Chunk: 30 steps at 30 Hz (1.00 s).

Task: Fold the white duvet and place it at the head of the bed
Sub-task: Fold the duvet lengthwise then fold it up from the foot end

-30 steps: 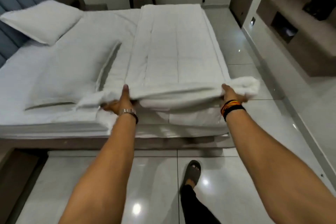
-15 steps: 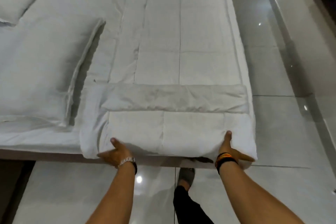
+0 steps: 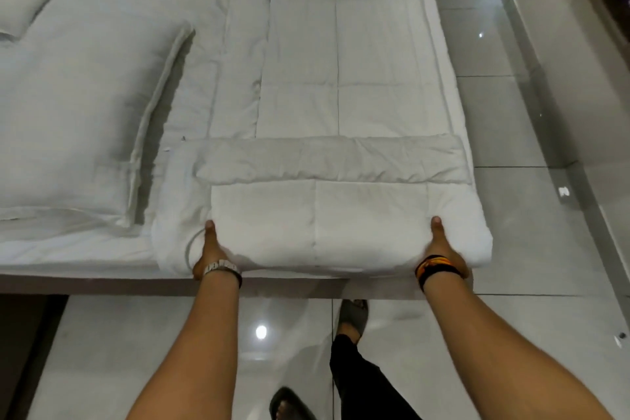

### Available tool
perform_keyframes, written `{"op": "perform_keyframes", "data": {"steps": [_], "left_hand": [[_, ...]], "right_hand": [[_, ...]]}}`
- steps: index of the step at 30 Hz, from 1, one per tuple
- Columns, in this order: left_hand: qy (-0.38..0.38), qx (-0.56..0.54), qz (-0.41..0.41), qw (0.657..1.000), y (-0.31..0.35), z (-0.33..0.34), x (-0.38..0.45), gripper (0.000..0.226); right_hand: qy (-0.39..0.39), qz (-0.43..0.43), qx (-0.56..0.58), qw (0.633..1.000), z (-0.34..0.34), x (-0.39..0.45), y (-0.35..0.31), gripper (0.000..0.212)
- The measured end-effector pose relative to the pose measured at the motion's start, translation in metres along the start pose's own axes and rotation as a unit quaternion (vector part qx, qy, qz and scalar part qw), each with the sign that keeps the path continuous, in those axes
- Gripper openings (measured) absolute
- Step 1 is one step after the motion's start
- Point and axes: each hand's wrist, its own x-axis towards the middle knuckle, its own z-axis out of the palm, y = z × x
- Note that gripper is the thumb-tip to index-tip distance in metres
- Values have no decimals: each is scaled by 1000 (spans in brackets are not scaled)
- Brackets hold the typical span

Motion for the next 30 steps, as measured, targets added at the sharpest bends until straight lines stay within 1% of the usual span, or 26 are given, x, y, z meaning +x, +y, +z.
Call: {"op": "perform_keyframes", "data": {"steps": [2, 3, 6, 8, 9, 11, 12, 13, 14, 15, 16, 17, 19, 20, 21, 22, 23, 24, 25, 26, 28, 29, 30], "left_hand": [[-68, -19, -2, 998, -1, -20, -10, 96], [-90, -25, -1, 996, 1, -30, -14, 91], [-101, -31, 6, 994, 7, -58, -26, 88], [-86, -23, 10, 996, 10, -87, -32, 92], [-83, -7, 6, 997, 8, -104, -31, 96], [-90, 12, -30, 995, 0, -143, -28, 102], [-101, 22, -38, 994, -2, -158, -30, 100], [-111, 28, -30, 993, -1, -167, -32, 93], [-118, 2, -19, 993, 5, -168, -35, 85], [-117, -18, -5, 993, 14, -162, -39, 82], [-110, -21, 16, 994, 25, -154, -47, 85], [-105, -13, 36, 994, 37, -141, -57, 95], [-107, -19, 42, 993, 69, -107, -85, 120], [-116, -40, 56, 991, 85, -85, -98, 121], [-153, -60, 82, 983, 102, -63, -111, 113], [-222, -65, 120, 966, 117, -39, -118, 99], [-293, -73, 131, 944, 130, -13, -120, 85], [-340, -89, 141, 926, 140, 7, -121, 74], [-364, -108, 143, 914, 146, 26, -120, 65], [-378, -114, 145, 907, 146, 42, -114, 59], [-363, -87, 145, 916, 130, 72, -93, 51], [-334, -78, 129, 931, 114, 81, -80, 50], [-279, -60, 110, 952, 95, 96, -68, 57]], "right_hand": [[-13, -36, -11, 999, -21, -11, 0, 129], [-18, -49, -10, 999, -31, -17, 1, 131], [-24, -85, -3, 996, -62, -37, 6, 130], [-16, -96, 7, 995, -91, -54, 21, 125], [-6, -93, 15, 996, -105, -60, 33, 126], [15, -74, 37, 996, -135, -71, 63, 130], [12, -61, 50, 997, -145, -77, 74, 133], [2, -49, 68, 996, -150, -84, 80, 137], [-16, -43, 89, 995, -148, -91, 80, 140], [-29, -43, 111, 992, -143, -98, 76, 142], [-33, -47, 131, 990, -136, -106, 68, 142], [-37, -60, 147, 987, -123, -114, 56, 141], [-60, -109, 169, 978, -94, -132, 24, 137], [-74, -143, 174, 972, -77, -141, 2, 134], [-100, -171, 184, 963, -59, -147, -22, 130], [-139, -190, 204, 950, -40, -152, -48, 122], [-182, -206, 226, 934, -21, -153, -73, 113], [-216, -226, 236, 920, -6, -153, -94, 104], [-230, -246, 227, 914, 10, -149, -111, 96], [-227, -255, 212, 916, 23, -143, -120, 87], [-169, -246, 169, 939, 46, -117, -117, 72], [-132, -221, 143, 956, 53, -98, -104, 72], [-104, -181, 116, 971, 62, -78, -92, 78]]}}
